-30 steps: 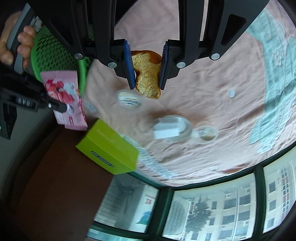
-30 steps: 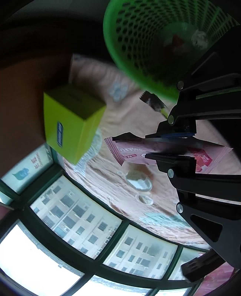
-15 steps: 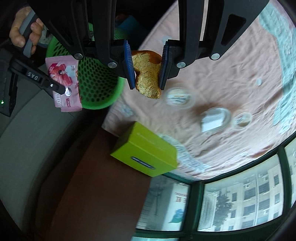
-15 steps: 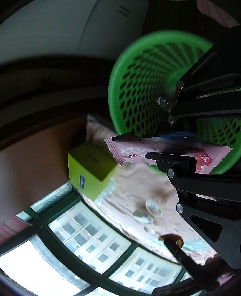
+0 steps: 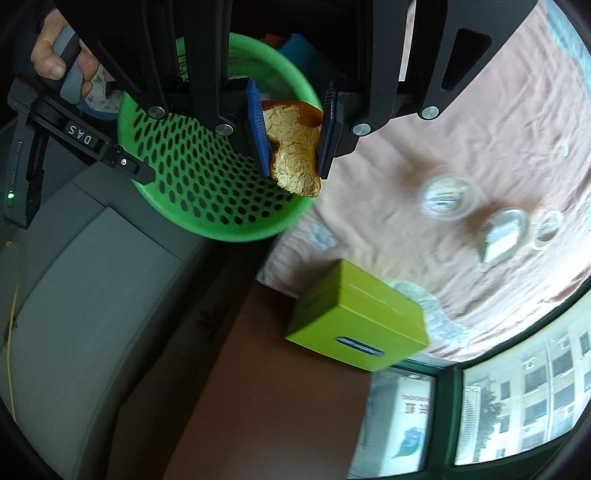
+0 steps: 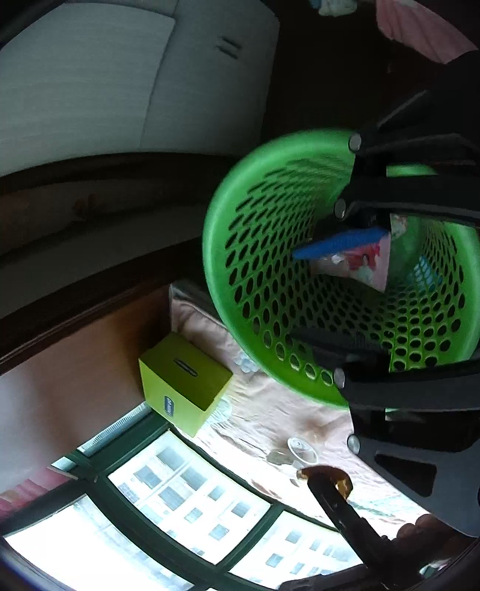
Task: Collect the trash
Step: 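Carry crust and wrapper over the wastebasket and open both grippers, then move both grippers back over the bench toward the yogurt cup and foam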
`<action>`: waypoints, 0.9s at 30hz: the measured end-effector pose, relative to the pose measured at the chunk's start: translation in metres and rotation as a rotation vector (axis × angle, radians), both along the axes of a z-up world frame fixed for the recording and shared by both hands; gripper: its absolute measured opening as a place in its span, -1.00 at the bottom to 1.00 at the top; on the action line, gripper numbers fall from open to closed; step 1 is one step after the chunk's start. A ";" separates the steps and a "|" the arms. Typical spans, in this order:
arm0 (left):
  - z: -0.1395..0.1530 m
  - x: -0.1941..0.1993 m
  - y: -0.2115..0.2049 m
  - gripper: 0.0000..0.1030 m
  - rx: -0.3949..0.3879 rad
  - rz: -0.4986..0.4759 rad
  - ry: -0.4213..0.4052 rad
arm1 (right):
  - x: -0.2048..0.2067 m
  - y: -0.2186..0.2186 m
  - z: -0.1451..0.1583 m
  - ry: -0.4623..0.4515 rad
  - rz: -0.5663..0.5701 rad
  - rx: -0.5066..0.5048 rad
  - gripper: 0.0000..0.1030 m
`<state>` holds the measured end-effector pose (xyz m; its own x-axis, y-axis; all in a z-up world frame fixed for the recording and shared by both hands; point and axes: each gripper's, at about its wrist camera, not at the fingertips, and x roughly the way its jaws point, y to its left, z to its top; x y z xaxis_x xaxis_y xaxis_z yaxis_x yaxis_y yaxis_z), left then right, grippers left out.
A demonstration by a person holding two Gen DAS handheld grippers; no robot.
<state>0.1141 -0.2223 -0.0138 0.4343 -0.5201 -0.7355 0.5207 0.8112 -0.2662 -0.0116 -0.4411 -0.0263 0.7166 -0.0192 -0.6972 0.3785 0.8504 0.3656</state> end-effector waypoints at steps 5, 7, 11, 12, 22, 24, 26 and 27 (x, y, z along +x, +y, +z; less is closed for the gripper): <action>-0.009 -0.007 -0.022 -0.50 0.007 -0.052 0.023 | -0.013 0.000 0.009 -0.038 -0.008 -0.050 0.29; -0.012 -0.009 -0.029 -0.48 0.012 -0.068 0.031 | -0.016 0.000 0.012 -0.052 -0.007 -0.060 0.32; -0.019 -0.012 -0.040 -0.44 0.017 -0.091 0.053 | -0.019 0.001 0.016 -0.072 0.003 -0.063 0.39; -0.021 -0.013 -0.042 -0.39 0.017 -0.098 0.059 | -0.020 0.001 0.017 -0.078 0.005 -0.062 0.39; -0.020 -0.017 -0.036 0.05 0.010 -0.098 0.055 | -0.018 0.007 0.019 -0.089 0.033 -0.050 0.43; -0.018 -0.014 -0.027 0.05 0.010 -0.077 0.055 | -0.015 0.012 0.019 -0.090 0.049 -0.051 0.43; -0.018 -0.011 -0.018 0.05 0.015 -0.054 0.054 | -0.011 0.017 0.020 -0.090 0.063 -0.049 0.45; -0.017 -0.009 -0.012 0.05 0.019 -0.038 0.052 | -0.009 0.020 0.020 -0.089 0.073 -0.050 0.46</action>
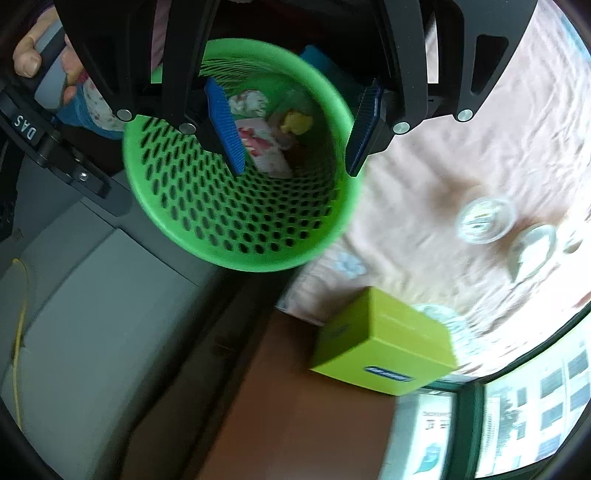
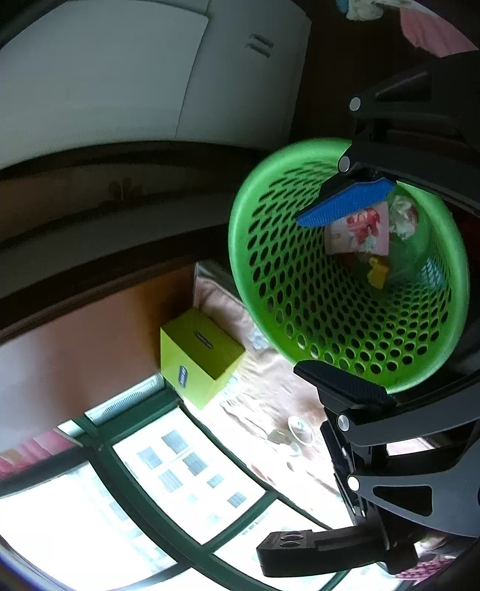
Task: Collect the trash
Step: 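Move both grippers back over the bench toward the yogurt cup and foam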
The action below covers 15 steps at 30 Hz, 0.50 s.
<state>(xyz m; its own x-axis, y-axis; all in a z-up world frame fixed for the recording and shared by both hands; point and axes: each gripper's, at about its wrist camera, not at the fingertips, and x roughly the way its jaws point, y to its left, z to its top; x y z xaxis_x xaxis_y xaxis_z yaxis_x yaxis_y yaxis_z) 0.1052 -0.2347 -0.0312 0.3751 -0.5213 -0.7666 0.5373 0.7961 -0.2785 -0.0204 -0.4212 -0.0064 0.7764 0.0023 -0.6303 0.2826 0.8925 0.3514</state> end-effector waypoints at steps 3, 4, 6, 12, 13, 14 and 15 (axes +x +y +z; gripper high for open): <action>0.000 0.008 0.019 0.05 0.009 0.045 -0.006 | 0.006 0.009 0.000 0.004 0.025 -0.004 0.48; 0.001 0.011 0.026 0.05 0.009 0.061 -0.007 | 0.008 0.012 -0.001 0.006 0.034 -0.003 0.48; 0.001 0.017 0.039 0.08 0.013 0.096 -0.010 | 0.013 0.020 -0.002 0.010 0.055 -0.004 0.48; 0.003 0.035 0.085 0.10 0.023 0.201 -0.024 | 0.029 0.045 -0.003 0.021 0.128 -0.009 0.49; 0.003 0.038 0.093 0.10 0.026 0.220 -0.027 | 0.032 0.049 -0.004 0.022 0.141 -0.011 0.49; 0.003 0.040 0.101 0.10 0.027 0.236 -0.028 | 0.036 0.054 -0.004 0.025 0.156 -0.015 0.50; 0.004 0.043 0.110 0.10 0.027 0.256 -0.028 | 0.040 0.060 -0.005 0.029 0.172 -0.019 0.50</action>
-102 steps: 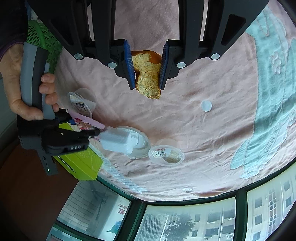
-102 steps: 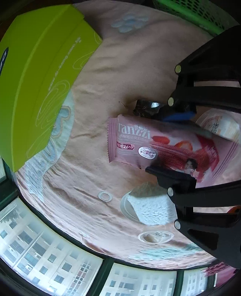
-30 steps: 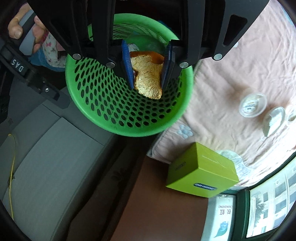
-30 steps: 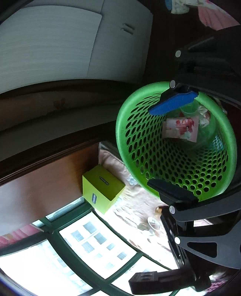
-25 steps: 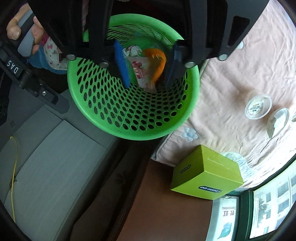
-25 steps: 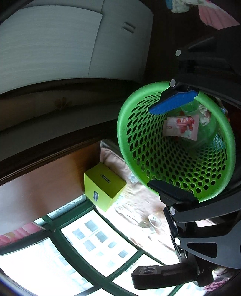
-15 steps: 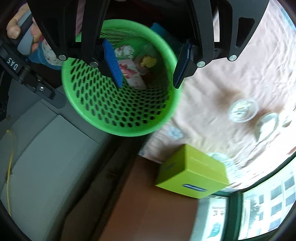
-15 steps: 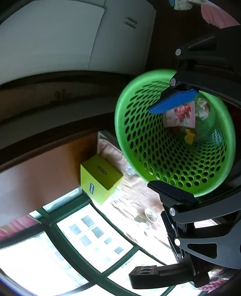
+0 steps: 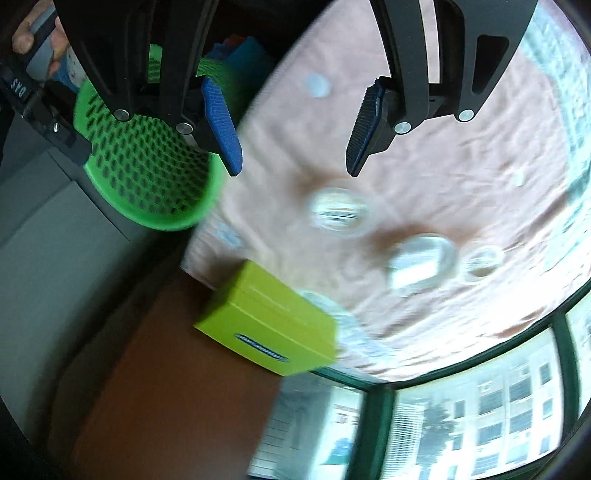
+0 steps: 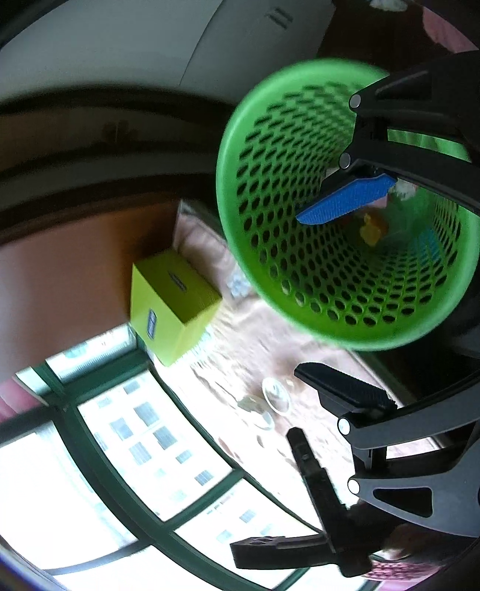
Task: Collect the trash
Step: 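Move both grippers back over the bench toward the yogurt cup and foam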
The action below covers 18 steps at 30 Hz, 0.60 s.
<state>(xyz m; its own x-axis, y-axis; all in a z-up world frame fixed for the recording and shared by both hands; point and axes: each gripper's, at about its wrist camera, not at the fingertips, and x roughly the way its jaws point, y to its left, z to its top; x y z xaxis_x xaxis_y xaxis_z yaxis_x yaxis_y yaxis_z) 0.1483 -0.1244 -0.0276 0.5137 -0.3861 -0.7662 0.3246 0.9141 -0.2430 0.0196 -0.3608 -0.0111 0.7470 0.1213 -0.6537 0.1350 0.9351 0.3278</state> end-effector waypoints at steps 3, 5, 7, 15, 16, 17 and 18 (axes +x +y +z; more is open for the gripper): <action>0.001 0.008 0.026 0.10 -0.002 0.057 -0.003 | 0.013 0.017 -0.002 0.008 0.050 -0.001 0.51; 0.003 0.012 0.042 0.10 -0.006 0.091 -0.005 | 0.021 0.028 -0.003 0.013 0.080 -0.004 0.53; 0.004 0.016 0.059 0.10 -0.008 0.126 -0.009 | 0.030 0.042 -0.004 0.020 0.114 -0.008 0.53; 0.005 0.026 0.100 0.17 -0.005 0.202 -0.010 | 0.070 0.092 -0.019 0.058 0.233 -0.017 0.53; 0.006 0.028 0.105 0.17 -0.006 0.211 -0.012 | 0.075 0.097 -0.021 0.062 0.245 -0.019 0.53; 0.006 0.029 0.108 0.17 -0.009 0.216 -0.011 | 0.080 0.103 -0.023 0.068 0.255 -0.025 0.53; 0.006 0.030 0.112 0.17 -0.015 0.222 -0.009 | 0.086 0.110 -0.025 0.073 0.270 -0.032 0.53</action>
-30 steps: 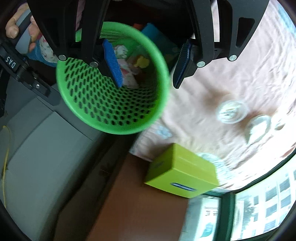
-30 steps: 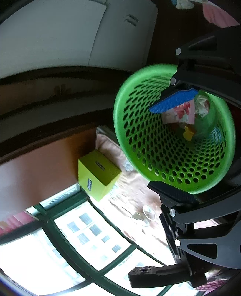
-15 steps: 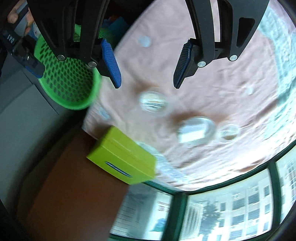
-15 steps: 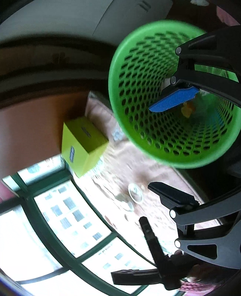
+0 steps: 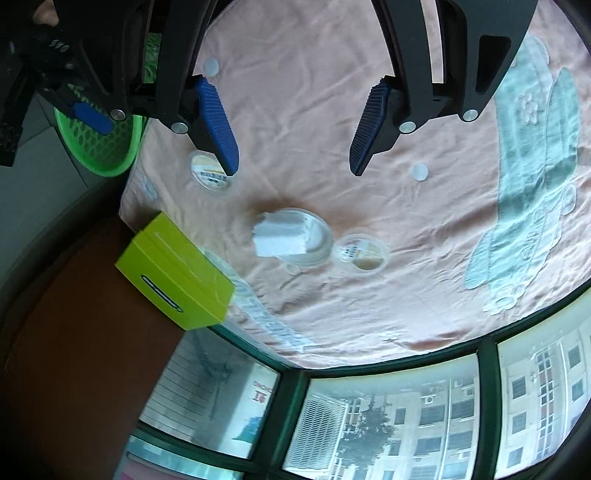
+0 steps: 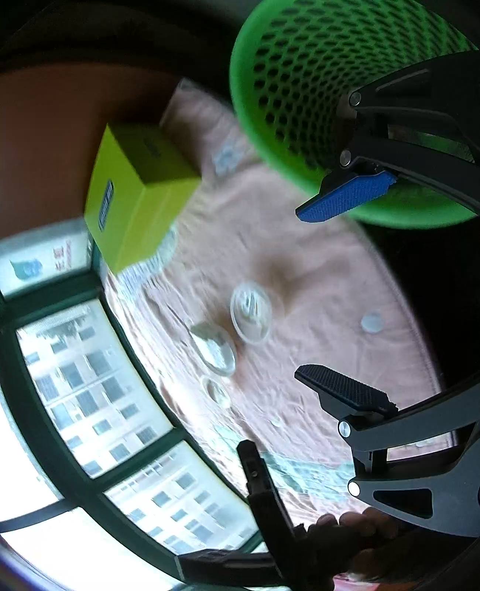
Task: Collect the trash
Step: 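Move both grippers back over the bench toward the yogurt cup and foam, then grasp the round yogurt cup by its rim with the right gripper, then grasp the white foam block with the left gripper while the right holds the cup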
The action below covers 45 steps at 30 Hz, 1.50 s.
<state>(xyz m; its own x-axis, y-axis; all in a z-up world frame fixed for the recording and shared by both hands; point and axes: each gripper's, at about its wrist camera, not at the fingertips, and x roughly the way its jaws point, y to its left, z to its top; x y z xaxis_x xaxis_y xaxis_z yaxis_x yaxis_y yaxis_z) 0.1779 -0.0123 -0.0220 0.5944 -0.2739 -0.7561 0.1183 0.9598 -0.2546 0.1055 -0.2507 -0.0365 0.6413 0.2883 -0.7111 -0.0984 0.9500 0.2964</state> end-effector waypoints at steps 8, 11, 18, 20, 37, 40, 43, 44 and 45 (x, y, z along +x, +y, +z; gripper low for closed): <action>-0.004 0.011 0.017 0.26 -0.009 0.018 0.009 | 0.045 0.033 -0.023 0.052 0.054 -0.051 0.53; -0.007 0.018 0.022 0.31 -0.011 0.026 0.019 | 0.058 0.039 -0.033 0.076 0.051 -0.062 0.53; -0.015 0.031 0.033 0.31 -0.021 0.034 0.043 | 0.083 0.047 -0.052 0.120 0.041 -0.072 0.53; -0.018 0.034 0.034 0.31 -0.020 0.035 0.048 | 0.089 0.047 -0.056 0.131 0.034 -0.071 0.53; -0.029 0.076 -0.001 0.57 0.017 -0.040 0.070 | 0.081 0.038 -0.048 0.105 0.016 -0.078 0.22; -0.031 0.086 -0.013 0.59 0.026 -0.060 0.074 | 0.067 0.025 -0.037 0.084 0.003 -0.061 0.22; -0.034 0.096 -0.024 0.63 0.032 -0.072 0.079 | 0.055 0.011 -0.026 0.063 -0.018 -0.044 0.22; -0.035 0.099 -0.028 0.64 0.036 -0.076 0.080 | 0.052 0.008 -0.024 0.058 -0.024 -0.040 0.22; -0.036 0.103 -0.032 0.65 0.042 -0.082 0.079 | 0.048 0.002 -0.020 0.049 -0.036 -0.035 0.22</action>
